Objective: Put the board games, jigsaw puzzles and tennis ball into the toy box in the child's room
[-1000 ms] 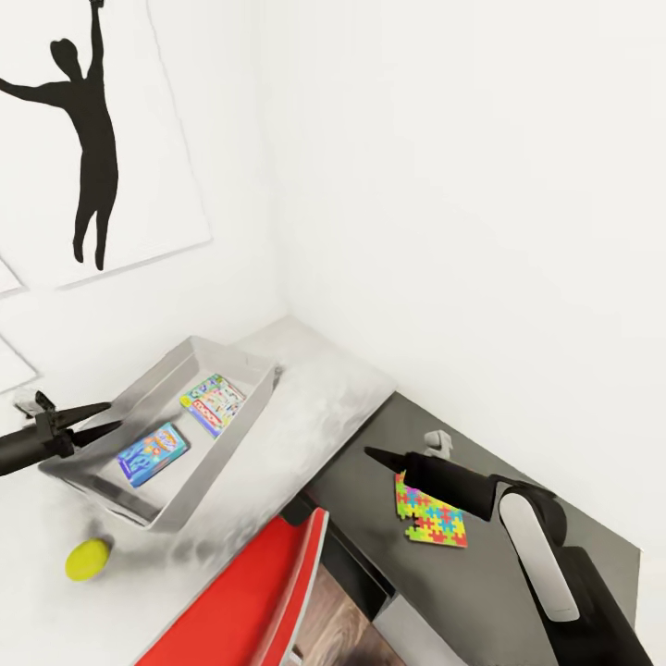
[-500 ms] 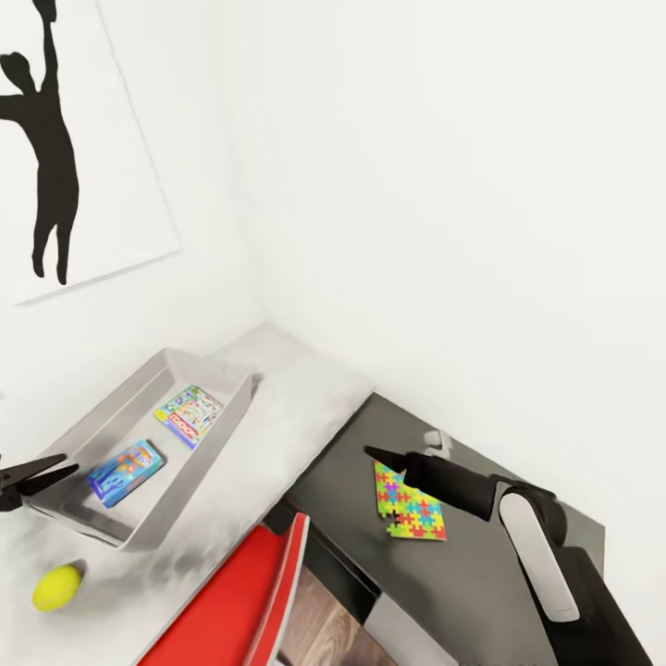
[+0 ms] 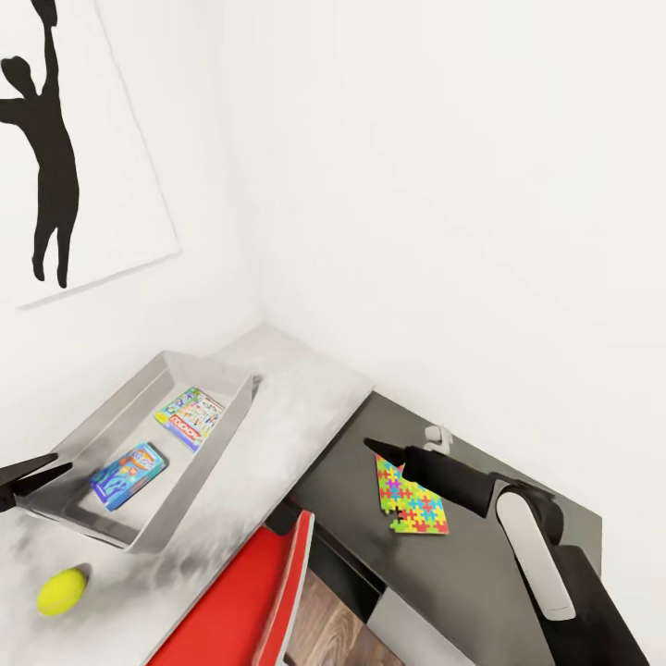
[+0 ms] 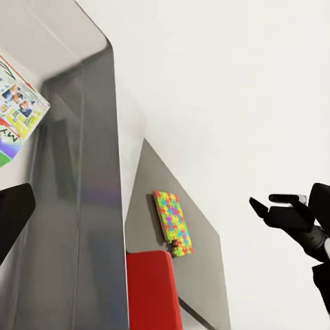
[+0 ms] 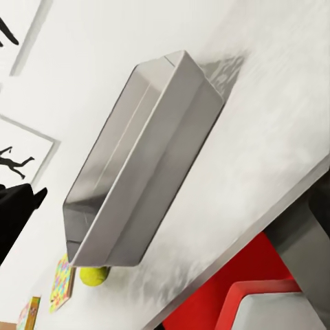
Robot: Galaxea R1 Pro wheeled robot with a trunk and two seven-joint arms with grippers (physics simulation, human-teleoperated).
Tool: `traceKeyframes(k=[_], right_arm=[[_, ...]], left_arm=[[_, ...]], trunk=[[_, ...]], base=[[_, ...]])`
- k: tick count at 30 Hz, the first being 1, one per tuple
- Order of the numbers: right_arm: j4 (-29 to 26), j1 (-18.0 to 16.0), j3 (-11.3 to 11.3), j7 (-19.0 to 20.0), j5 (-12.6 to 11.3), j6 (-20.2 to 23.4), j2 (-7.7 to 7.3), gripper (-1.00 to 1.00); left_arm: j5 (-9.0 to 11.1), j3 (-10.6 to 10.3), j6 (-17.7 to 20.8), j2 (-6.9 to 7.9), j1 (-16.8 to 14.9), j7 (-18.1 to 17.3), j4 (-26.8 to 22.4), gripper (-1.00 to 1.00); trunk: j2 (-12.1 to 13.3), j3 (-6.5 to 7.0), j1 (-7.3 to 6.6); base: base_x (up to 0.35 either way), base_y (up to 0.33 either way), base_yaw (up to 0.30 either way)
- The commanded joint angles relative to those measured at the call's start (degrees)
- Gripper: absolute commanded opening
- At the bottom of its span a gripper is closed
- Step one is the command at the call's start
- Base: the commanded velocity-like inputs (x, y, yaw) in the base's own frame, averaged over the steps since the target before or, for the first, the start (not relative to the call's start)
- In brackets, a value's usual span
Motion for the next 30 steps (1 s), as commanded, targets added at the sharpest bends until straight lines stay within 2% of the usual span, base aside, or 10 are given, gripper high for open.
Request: traceKeyframes(k=[1,22,30], right_arm=[[-0.02,-0.05,0.01,0.13,0.0,0.17,-0.02,1.0],[-0.08,-0.06,-0.39,2.9,-0.14,-0.16,-0.17,1.0],[-0.03,-0.06,-0.39,3.09,-0.14,-0.12,-0.19,1.0]], left_arm=[[-0.04,0.0,0.61,0.01,-0.04,-0.23,-0.01,1.0],[-0.02,-0.17,0.52,-0.6,-0.03,-0.23,-0.56,1.0],[-0.02,-0.17,0.51,-0.61,-0.03,-0.23,-0.56,1.0]], trunk=[[-0.11,-0.1,0.03],[-0.11,-0.04,0.03],[-0.11,0.13,0.03]], base=[[-0.001,0.003,-0.002],[0.0,-0.005,-0.008],[0.0,-0.204,-0.098]])
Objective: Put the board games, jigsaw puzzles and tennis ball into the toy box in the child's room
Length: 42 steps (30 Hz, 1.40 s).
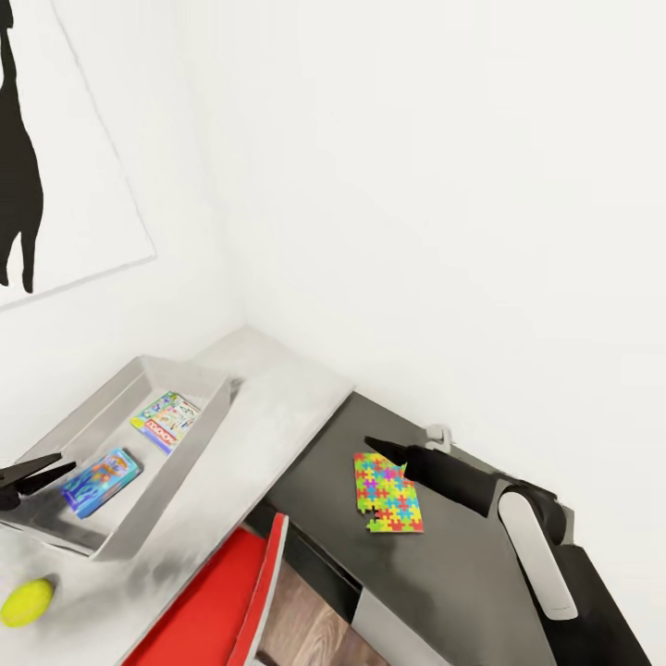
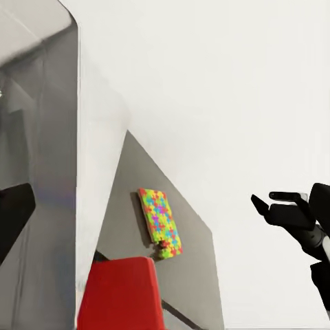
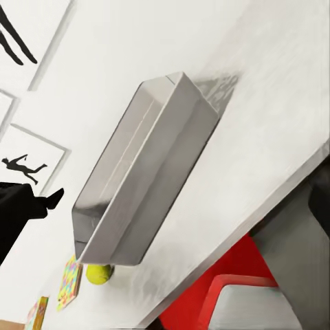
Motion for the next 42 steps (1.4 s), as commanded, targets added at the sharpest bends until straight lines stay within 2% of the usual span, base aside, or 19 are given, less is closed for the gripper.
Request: traceKeyframes(k=[1,10,19,42], right_arm=[[0.0,-0.06,0.02,0.11,-0.03,0.21,-0.04,1.0],[0.01,-0.06,0.04,0.16,-0.07,-0.55,-0.08,1.0],[0.25,-0.06,0.11,0.17,-0.12,-1.73,-0.12,1.0],[0.57,-0.06,0.11,0.17,-0.04,-2.13,-0.22,1.0]], left_arm=[[-0.05,0.02,0.61,0.02,-0.01,-0.23,-0.04,1.0],[-0.05,0.09,0.61,0.02,-0.01,-0.23,-0.41,1.0],[-0.05,0.11,0.61,0.02,-0.01,-0.23,-0.7,1.0],[-0.05,0.11,0.54,0.25,-0.01,-0.23,-0.72,1.0]], trunk=[[-0.1,-0.05,0.03],[-0.1,0.48,0.03],[-0.1,1.12,0.03],[-0.1,2.87,0.03]], base=[[0.0,-0.276,-0.21],[-0.08,-0.203,-0.23],[-0.143,0.059,-0.227],[-0.006,-0.018,-0.222]])
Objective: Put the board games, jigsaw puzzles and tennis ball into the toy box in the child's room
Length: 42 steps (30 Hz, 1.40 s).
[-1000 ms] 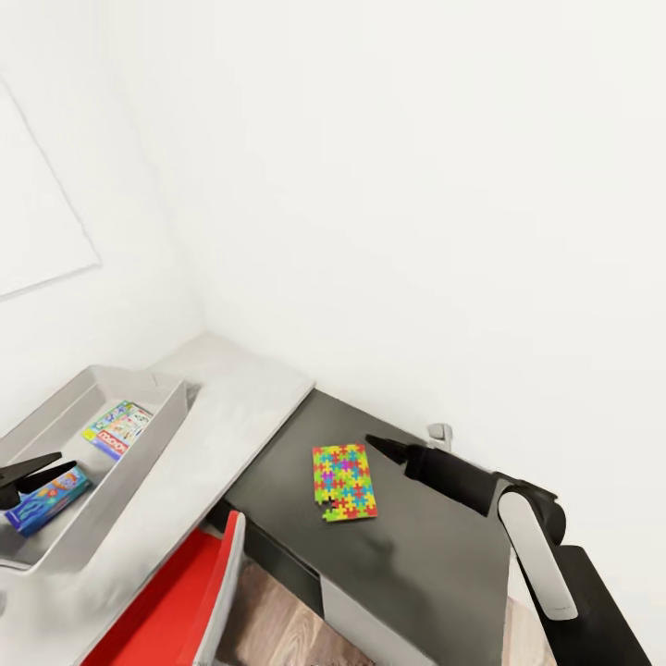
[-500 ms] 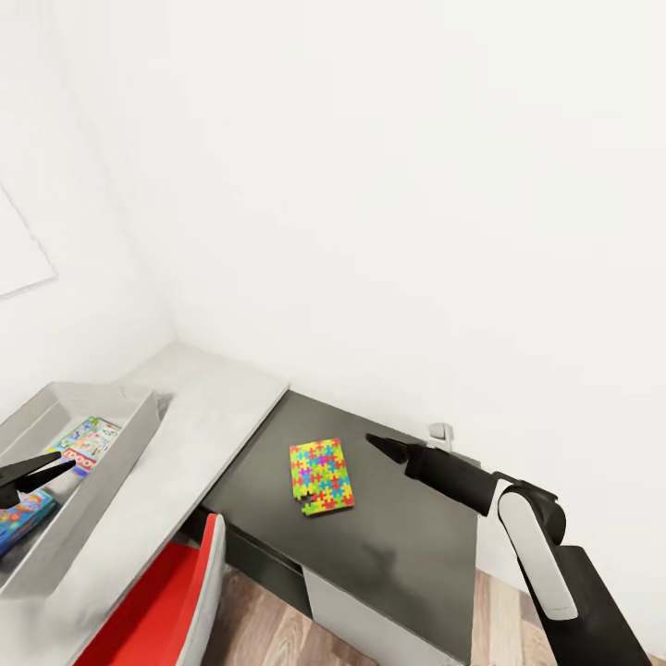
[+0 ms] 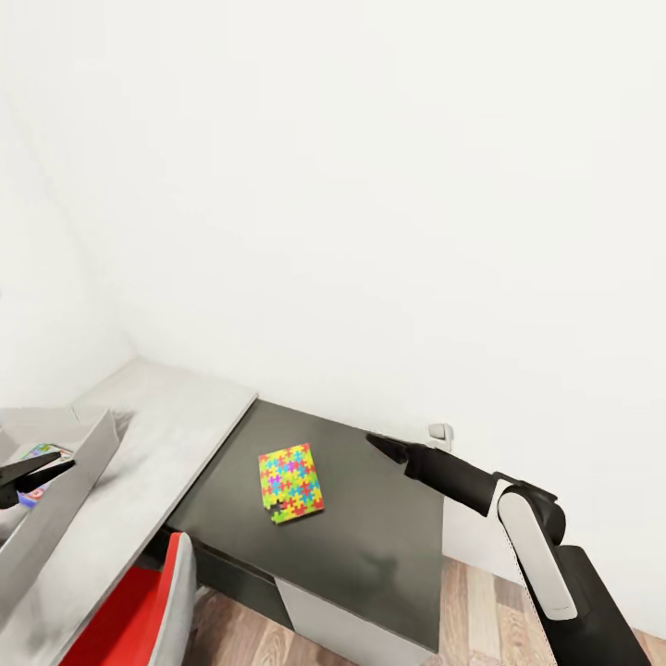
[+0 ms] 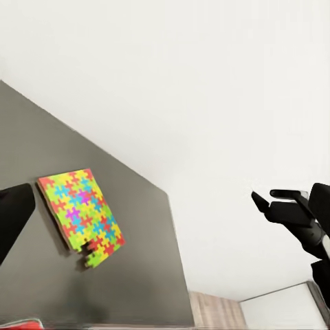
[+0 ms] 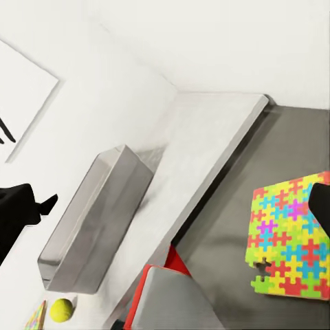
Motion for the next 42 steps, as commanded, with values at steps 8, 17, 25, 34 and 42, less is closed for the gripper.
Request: traceKeyframes(k=[8,17,25,34,42], right_arm=[[0.13,-0.06,0.02,0.11,-0.19,-1.19,-0.25,1.0],[0.14,-0.06,0.02,0.13,-0.19,-1.44,-0.33,1.0],[0.14,0.01,0.02,0.13,-0.19,-1.45,-0.33,1.0],[0.14,0.02,0.02,0.13,-0.13,-1.53,-0.27,1.0],[0.14,0.02,0.02,0.13,-0.11,-1.94,-0.25,1.0]], left_arm=[[-0.04,0.02,0.59,-0.01,-0.02,-0.23,-0.04,1.0],[-0.04,0.02,0.58,0.04,0.0,-0.23,-0.05,1.0],[-0.04,0.02,0.58,0.06,-0.01,-0.23,-0.05,1.0],[-0.04,0.02,0.58,0.1,-0.01,-0.23,-0.05,1.0],[-0.04,0.02,0.58,0.09,-0.01,-0.23,-0.04,1.0]], trunk=[[-0.11,0.52,0.03],[-0.11,1.22,0.03],[-0.11,1.85,0.03],[-0.11,2.58,0.03],[-0.11,3.25,0.03]], base=[[0.0,-0.139,-0.22],[0.0,-0.134,-0.22],[0.0,-0.133,-0.219],[0.0,-0.186,-0.208],[0.0,-0.069,-0.193]])
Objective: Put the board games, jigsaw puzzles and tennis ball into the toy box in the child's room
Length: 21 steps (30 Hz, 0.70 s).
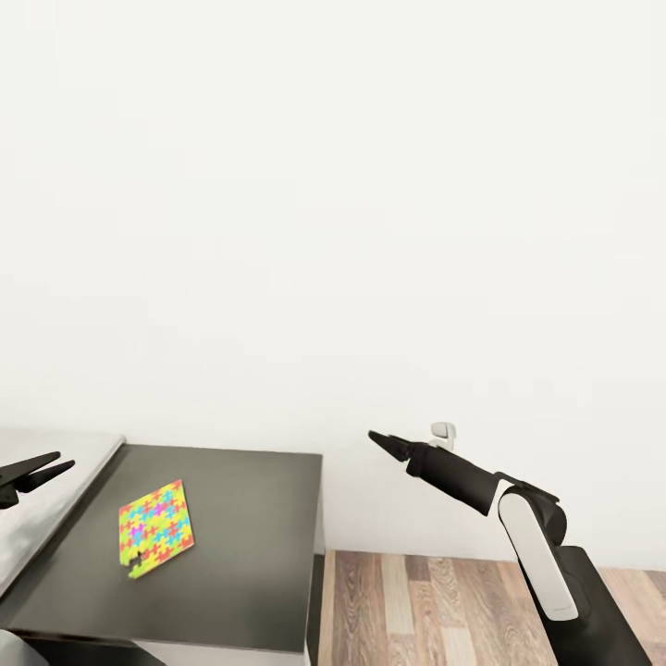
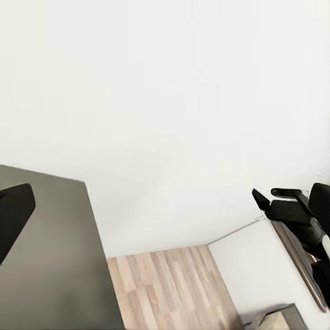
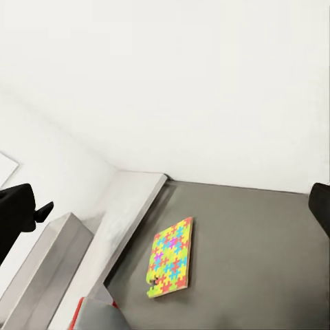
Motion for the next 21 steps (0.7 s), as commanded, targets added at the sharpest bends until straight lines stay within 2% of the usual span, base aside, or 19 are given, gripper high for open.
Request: traceKeyframes(k=[1,9,21], right_arm=[[-0.01,-0.06,0.02,0.0,-0.17,0.06,-0.02,1.0],[-0.01,-0.06,0.08,-0.09,0.28,-1.58,0.04,1.0],[-0.01,-0.06,0.16,-0.16,0.52,-1.79,0.03,1.0]], left_arm=[[-0.03,0.01,0.61,0.01,-0.03,-0.23,-0.01,1.0],[-0.03,0.01,0.61,0.01,-0.03,-0.23,-0.01,1.0],[-0.11,0.01,0.61,-0.13,-0.01,-0.23,-0.02,1.0]], trunk=[[-0.11,-0.03,0.04],[-0.11,0.64,0.04],[-0.11,1.35,0.04]], base=[[0.0,-0.014,-0.172],[0.055,0.061,-0.115],[0.029,0.03,-0.016]])
